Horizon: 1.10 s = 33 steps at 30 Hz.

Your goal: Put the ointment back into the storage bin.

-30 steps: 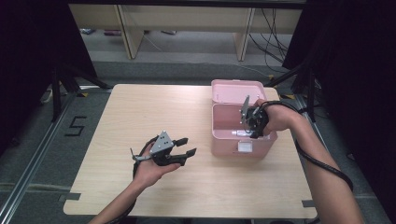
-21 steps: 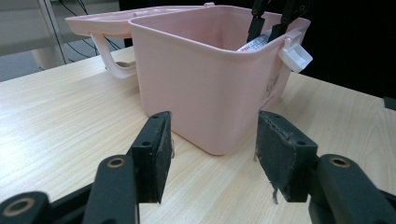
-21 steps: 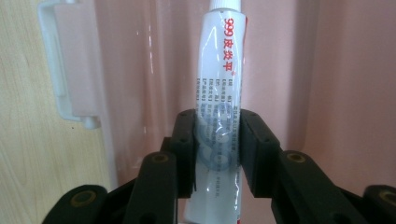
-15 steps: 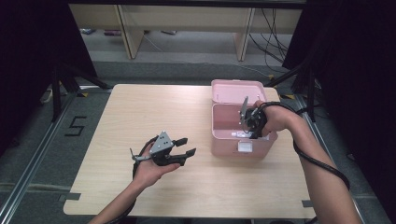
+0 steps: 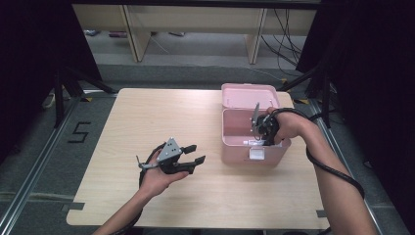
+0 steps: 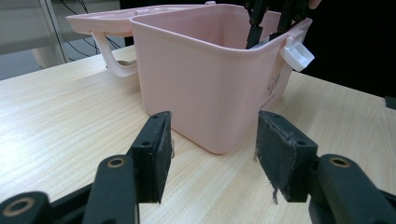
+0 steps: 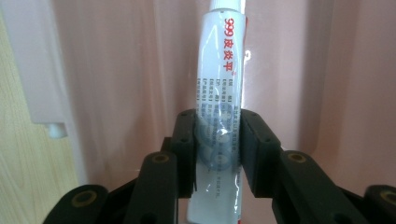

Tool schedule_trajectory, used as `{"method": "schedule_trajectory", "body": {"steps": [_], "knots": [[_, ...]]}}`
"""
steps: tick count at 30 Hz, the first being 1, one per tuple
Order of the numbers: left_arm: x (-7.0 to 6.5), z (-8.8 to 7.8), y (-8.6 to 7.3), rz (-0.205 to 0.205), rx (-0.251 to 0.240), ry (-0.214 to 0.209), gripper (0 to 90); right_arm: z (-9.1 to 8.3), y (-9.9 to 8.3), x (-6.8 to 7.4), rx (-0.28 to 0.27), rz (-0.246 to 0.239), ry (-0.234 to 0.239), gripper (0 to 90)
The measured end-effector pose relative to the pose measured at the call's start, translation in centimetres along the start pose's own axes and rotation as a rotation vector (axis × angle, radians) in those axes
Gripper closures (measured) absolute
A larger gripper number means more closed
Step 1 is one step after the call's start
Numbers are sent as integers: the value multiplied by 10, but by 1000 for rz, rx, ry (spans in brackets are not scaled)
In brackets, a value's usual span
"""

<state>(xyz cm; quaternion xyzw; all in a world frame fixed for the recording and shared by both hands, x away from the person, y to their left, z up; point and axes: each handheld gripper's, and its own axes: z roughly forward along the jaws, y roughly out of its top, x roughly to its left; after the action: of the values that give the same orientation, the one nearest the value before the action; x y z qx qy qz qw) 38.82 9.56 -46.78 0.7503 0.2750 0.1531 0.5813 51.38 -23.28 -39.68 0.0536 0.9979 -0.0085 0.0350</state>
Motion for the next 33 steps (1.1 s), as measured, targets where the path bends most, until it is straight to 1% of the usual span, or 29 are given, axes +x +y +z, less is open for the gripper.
{"method": "schedule_trajectory", "body": {"steps": [1, 3, 4, 5, 8, 11, 12, 14, 15, 16, 18, 19, 20, 21, 22, 23, 24, 25, 26, 27, 28, 29, 31, 32, 33], "knots": [[0, 0, 0, 0, 2, 1, 452, 1, 0, 0, 3, 12, 5, 701], [0, -1, 0, 1, 8, 6, 452, 1, -1, 0, 1, 7, 6, 700], [0, 0, 0, 1, 9, 5, 452, 1, -1, 1, 6, 20, 6, 700], [0, 0, 0, 1, 10, 5, 452, 2, -1, 0, 2, 7, 5, 700], [0, 0, 0, 1, 10, 4, 452, 2, -1, 0, 7, 18, 10, 700], [0, 0, 0, 0, 9, 5, 452, 3, -1, 0, 9, 16, 3, 699], [0, 0, 0, 0, 10, 5, 452, 4, -1, -1, 3, 9, -1, 698], [0, 0, -1, 1, 11, 5, 452, 4, -2, -1, -4, 17, 2, 681], [0, 0, -1, 1, 11, 6, 452, 4, -2, 0, -5, 31, 0, 652], [0, 0, -1, 1, 10, 5, 452, 3, -2, 0, -7, 57, 8, 626], [0, 1, -1, 3, 11, 5, 452, 1, -3, -1, -18, 51, -10, 606], [0, 1, -1, 3, 10, 4, 451, 0, -4, -1, -17, 63, -5, 602], [0, 1, -1, 3, 10, 4, 451, -1, -4, -2, -14, 55, -13, 601], [0, 1, -1, 2, 10, 4, 452, -3, -5, -1, -19, 77, -20, 601], [0, 1, -1, 2, 10, 4, 452, -5, -5, -1, -21, 86, -18, 601], [0, 2, -1, 0, 2, -2, 451, -6, -5, -1, -26, 79, -31, 602], [1, 2, -1, 0, 1, -2, 451, -6, -6, -1, -32, 82, -33, 603], [1, 2, -1, 0, 3, -1, 451, -8, -6, 0, -33, 104, -26, 607], [1, 2, -1, 0, 2, 0, 451, -8, -7, -4, -38, 57, -31, 610], [1, 2, -1, -2, -1, -2, 452, -9, -8, -2, -48, 72, -48, 616], [1, 2, 0, -3, 7, 7, 451, -11, -8, -2, -52, 83, -55, 625], [1, 2, 0, -5, 3, 7, 452, -12, -8, -3, -66, 77, -62, 629], [1, 3, 1, -8, 1, 9, 453, -14, -10, 0, -83, 121, -70, 638], [1, 4, 1, -9, -1, 9, 455, -15, -12, -2, -112, 102, -80, 649], [0, 5, 2, -6, -7, 7, 458, -17, -11, -2, -111, 103, -91, 658]]}}
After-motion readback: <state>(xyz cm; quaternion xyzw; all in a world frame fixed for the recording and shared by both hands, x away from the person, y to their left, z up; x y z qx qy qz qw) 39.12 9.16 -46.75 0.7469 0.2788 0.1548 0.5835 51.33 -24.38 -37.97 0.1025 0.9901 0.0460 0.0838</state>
